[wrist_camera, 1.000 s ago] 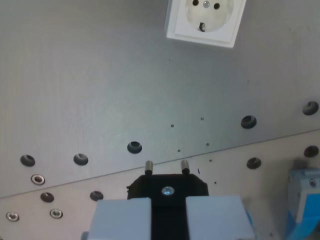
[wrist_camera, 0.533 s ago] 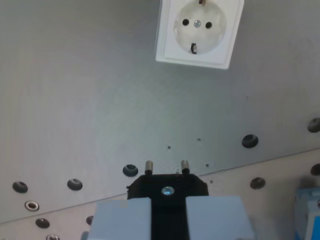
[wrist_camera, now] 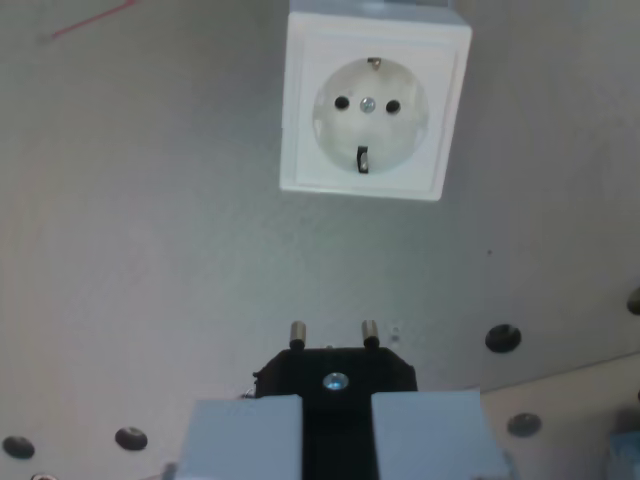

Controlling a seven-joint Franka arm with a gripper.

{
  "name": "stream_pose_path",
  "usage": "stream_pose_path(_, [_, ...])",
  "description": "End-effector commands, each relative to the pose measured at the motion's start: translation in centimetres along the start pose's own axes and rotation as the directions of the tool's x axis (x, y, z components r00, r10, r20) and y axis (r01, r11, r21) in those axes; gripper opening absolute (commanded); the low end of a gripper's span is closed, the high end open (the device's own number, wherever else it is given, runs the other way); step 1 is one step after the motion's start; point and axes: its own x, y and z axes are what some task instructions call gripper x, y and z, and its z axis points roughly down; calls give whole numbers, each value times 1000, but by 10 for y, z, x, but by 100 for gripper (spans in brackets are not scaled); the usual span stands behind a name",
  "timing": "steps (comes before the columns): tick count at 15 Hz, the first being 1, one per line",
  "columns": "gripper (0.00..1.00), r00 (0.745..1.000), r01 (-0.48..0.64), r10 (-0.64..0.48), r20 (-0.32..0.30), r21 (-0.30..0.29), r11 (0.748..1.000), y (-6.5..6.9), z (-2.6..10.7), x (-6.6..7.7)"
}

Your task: Move above the white socket

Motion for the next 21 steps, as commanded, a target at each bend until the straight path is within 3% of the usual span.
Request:
stream_pose_path(1, [0, 996, -82, 80, -36, -57, 995, 3, 13, 12])
stream_pose_path(12, [0, 994, -104, 102, -33, -67, 992, 11, 44, 29])
stream_pose_path(21, [0, 994, -103, 101, -31, -66, 992, 13, 57, 35])
